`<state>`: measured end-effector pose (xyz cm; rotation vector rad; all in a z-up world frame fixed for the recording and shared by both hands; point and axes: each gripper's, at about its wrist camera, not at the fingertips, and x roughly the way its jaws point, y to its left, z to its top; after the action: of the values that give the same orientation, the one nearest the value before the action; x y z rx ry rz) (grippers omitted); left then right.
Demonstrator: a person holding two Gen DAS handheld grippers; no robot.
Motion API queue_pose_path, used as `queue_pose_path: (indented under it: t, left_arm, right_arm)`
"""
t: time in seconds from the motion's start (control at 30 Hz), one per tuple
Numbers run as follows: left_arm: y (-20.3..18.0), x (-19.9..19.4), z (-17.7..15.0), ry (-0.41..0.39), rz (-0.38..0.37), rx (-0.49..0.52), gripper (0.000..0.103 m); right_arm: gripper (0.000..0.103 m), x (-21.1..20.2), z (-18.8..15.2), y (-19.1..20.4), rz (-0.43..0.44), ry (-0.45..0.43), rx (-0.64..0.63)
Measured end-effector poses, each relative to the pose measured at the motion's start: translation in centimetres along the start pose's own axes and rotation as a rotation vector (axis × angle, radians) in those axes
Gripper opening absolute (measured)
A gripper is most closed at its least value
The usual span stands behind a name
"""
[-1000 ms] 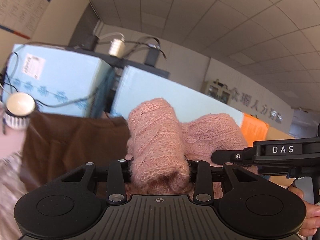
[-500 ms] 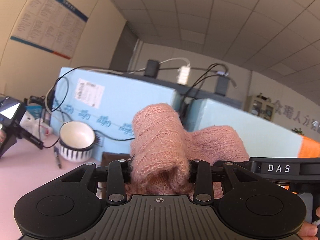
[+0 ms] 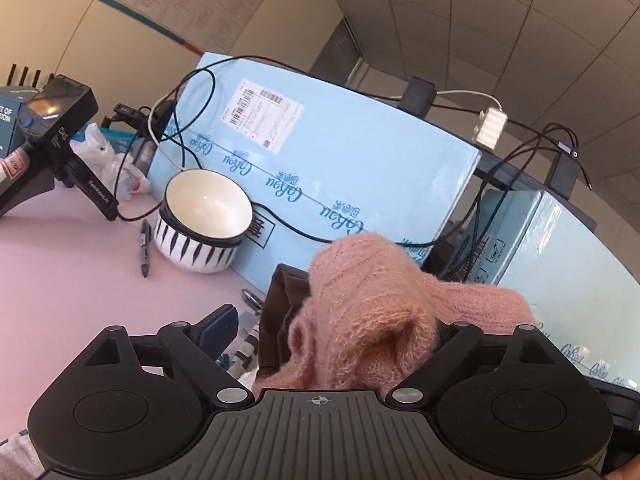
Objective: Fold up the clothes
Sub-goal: 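Lift the folded cardigan with both tools and carry it onto the brown jacket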
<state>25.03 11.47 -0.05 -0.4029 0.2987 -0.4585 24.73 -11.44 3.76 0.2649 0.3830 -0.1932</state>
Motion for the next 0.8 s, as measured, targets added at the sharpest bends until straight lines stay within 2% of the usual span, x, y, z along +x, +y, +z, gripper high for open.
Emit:
queue_pose_path:
  t: [0.07,0.2,0.23,0.27,0.33,0.5,0.67,0.8]
  left_arm:
    - [-0.2,-0.5,0.0,-0.046,0.018,0.011,0.092]
    - [-0.9,1.0,-0.6,0.01,0.162,0.121,0.101]
    - [-0.8,1.7,-0.8,0.051,0.186,0.136,0.101]
    - [-0.6,2.2,-1.0,0.076,0.197,0.133,0.101]
    - [-0.6,2.3,-1.0,0.077,0.212,0.144,0.103]
    - [-1.0,1.6,-1.6,0.022,0.22,0.185,0.103]
    - [-1.5,-0.8,-1.5,-0.12,0.154,0.195,0.103]
    - [-2.2,-3.9,-1.4,-0.315,0.149,0.212,0.103]
  right_arm:
    - [0.085,0.4,-0.3,-0.4,0.004,0.004,0.025]
    - [0.089,0.9,-0.5,-1.1,0.016,0.011,0.051]
    - [0.09,0.9,-0.6,-1.1,0.017,0.012,0.049]
    - [0.09,1.0,-0.7,-1.0,0.016,0.013,0.046]
    - [0.091,1.1,-0.9,-0.9,0.015,0.014,0.038]
    - [0.092,0.8,-0.8,-0.7,0.003,0.015,0.042]
    - [0.098,-1.0,-0.7,-1.1,0.01,-0.017,0.091]
    - [0.102,-4.4,-0.6,-1.4,0.012,-0.077,0.076]
